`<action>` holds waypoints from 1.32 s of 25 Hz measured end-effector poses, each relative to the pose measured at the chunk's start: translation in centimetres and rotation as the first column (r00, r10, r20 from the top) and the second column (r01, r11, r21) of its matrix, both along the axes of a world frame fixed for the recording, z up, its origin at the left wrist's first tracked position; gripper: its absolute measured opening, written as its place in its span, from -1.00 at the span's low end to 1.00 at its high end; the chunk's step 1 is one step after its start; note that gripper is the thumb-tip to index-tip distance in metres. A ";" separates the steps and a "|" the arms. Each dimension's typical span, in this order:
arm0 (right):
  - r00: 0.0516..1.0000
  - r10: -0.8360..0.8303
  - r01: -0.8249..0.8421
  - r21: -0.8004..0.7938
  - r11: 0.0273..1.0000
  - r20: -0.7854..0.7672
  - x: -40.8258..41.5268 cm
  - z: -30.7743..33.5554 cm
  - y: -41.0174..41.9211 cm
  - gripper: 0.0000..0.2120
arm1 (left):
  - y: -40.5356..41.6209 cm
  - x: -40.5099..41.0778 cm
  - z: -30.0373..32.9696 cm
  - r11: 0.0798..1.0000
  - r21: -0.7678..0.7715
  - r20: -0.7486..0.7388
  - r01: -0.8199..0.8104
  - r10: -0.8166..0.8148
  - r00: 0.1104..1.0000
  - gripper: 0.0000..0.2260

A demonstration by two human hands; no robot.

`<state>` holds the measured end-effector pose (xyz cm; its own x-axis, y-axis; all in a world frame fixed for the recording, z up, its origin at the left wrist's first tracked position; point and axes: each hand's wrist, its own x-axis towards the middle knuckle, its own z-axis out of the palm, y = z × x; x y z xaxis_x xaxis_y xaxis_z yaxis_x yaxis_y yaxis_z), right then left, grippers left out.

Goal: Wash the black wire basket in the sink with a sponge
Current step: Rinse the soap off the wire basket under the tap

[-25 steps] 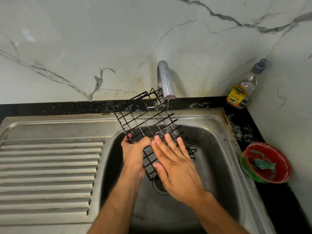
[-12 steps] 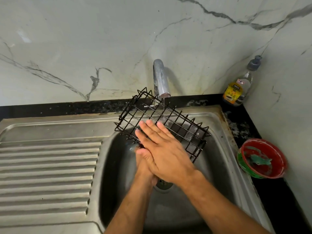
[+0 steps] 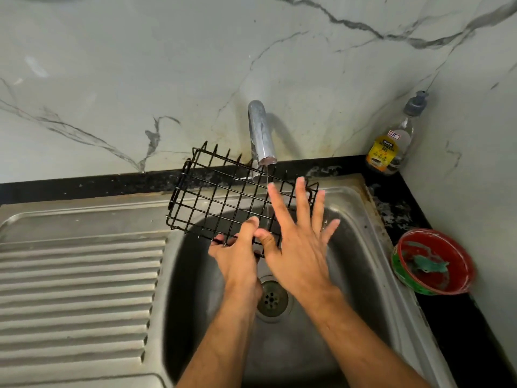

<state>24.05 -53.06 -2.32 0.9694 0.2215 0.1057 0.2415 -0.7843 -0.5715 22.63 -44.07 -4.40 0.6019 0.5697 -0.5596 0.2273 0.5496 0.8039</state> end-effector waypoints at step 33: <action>0.986 0.153 -0.149 -0.056 0.987 0.074 -0.3 -2.3 -3.4 -0.09 | 11.8 -1.6 0.2 0.793 0.346 -0.245 0.501 -0.439 0.864 -0.37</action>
